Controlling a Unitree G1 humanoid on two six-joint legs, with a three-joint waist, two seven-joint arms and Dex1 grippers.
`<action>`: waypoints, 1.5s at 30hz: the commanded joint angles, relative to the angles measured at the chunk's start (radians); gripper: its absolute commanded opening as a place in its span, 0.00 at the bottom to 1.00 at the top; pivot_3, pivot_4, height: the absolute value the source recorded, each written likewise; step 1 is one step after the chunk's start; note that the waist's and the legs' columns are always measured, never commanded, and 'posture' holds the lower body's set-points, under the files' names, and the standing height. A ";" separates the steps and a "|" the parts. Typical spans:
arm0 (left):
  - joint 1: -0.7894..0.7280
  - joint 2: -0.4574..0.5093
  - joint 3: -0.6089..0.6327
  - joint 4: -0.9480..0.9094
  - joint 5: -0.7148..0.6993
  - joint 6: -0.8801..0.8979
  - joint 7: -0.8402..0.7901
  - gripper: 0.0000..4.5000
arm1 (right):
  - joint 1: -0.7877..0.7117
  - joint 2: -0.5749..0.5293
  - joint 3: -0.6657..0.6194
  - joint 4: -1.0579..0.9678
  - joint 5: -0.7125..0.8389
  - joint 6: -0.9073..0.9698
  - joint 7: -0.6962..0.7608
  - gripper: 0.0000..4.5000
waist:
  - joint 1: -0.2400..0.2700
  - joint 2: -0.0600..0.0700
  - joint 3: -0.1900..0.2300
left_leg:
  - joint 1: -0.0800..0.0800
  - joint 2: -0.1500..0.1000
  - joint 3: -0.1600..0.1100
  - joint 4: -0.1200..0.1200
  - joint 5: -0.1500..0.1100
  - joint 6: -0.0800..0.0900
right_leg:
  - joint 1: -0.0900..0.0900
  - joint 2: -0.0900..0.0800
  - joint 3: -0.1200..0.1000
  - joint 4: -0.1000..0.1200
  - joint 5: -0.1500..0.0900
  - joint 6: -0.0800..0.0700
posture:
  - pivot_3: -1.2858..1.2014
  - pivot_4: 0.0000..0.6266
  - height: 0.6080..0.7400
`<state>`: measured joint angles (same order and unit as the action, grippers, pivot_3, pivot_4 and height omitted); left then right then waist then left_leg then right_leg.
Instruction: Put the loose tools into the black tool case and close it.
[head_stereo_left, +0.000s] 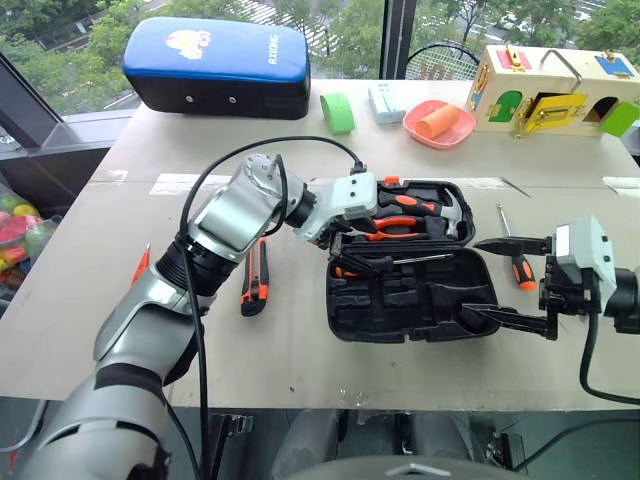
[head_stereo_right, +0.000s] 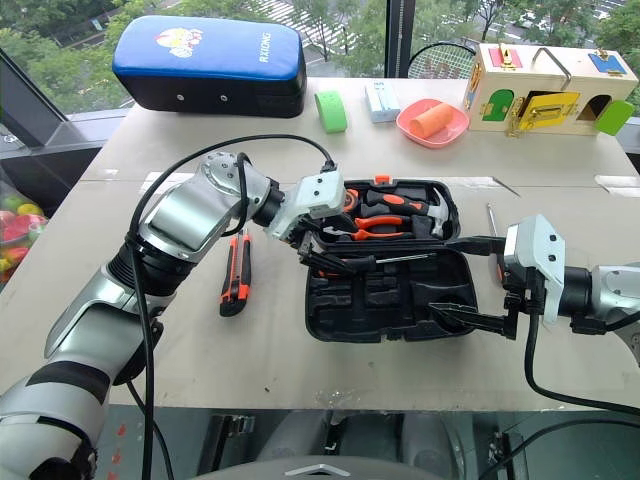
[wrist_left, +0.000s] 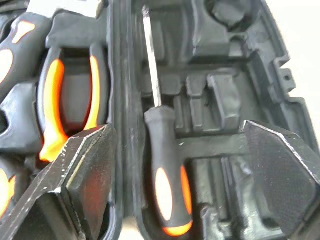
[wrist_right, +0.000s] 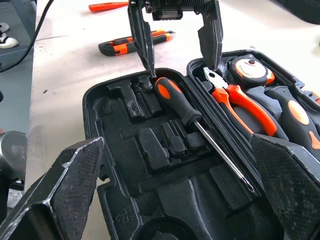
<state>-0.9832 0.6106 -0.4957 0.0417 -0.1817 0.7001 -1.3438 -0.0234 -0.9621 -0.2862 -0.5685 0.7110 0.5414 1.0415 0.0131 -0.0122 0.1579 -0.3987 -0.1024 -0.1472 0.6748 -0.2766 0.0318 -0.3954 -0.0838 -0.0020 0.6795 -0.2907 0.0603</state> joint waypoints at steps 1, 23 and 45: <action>0.005 -0.040 -0.003 0.032 0.038 -0.041 0.047 0.70 | -0.015 0.006 -0.009 -0.006 0.001 -0.020 0.001 1.00 | 0.000 0.000 0.000 | 0.000 0.000 0.000 0.000 0.000 0.000 | 0.000 0.000 0.000 0.000 0.000 0.000 | 0.52 0.24 0.96; 0.098 -0.096 -0.153 0.166 0.259 -0.243 0.067 0.01 | 0.030 0.013 -0.040 -0.026 0.001 -0.017 -0.016 1.00 | 0.001 0.000 -0.004 | 0.004 0.000 0.000 0.001 0.000 0.000 | 0.004 0.000 0.000 0.000 0.000 0.000 | 0.52 0.24 0.96; 0.082 -0.156 -0.099 0.282 0.309 -0.326 -0.002 0.01 | 0.042 0.036 -0.042 -0.015 -0.024 -0.018 -0.051 1.00 | 0.001 0.000 -0.013 | 0.017 -0.001 0.000 0.001 -0.002 0.004 | 0.019 -0.001 -0.001 -0.002 0.000 0.001 | 0.52 0.24 0.96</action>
<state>-0.9543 0.4294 -0.5824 0.3082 0.1260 0.3308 -1.3246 0.0078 -0.9295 -0.2884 -0.5675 0.6865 0.5353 0.9974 0.0146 -0.0127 0.1450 -0.3814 -0.1030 -0.1473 0.6756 -0.2788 0.0354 -0.3764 -0.0849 -0.0027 0.6777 -0.2905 0.0617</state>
